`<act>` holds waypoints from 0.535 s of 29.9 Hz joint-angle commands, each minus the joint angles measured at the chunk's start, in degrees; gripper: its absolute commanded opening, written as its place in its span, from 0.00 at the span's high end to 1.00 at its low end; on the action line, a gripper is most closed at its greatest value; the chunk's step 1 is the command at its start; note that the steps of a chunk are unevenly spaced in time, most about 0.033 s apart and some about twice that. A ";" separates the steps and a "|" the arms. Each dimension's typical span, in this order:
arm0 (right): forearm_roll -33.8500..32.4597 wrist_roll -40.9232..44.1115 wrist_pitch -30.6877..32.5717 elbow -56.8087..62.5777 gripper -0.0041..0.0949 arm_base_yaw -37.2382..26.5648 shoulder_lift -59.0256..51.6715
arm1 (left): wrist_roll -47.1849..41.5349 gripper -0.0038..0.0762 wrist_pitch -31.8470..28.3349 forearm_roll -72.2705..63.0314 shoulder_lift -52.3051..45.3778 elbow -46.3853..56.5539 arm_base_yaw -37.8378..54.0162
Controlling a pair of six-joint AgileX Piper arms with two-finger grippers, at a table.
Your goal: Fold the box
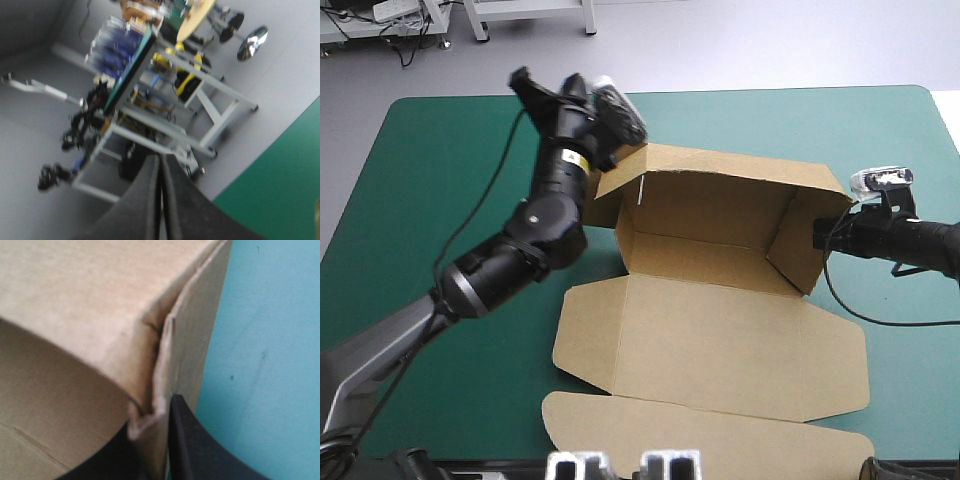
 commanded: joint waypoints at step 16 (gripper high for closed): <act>-35.34 40.81 13.67 -28.83 0.96 19.29 6.46 | 27.28 0.96 3.24 -73.63 -8.85 -2.04 44.46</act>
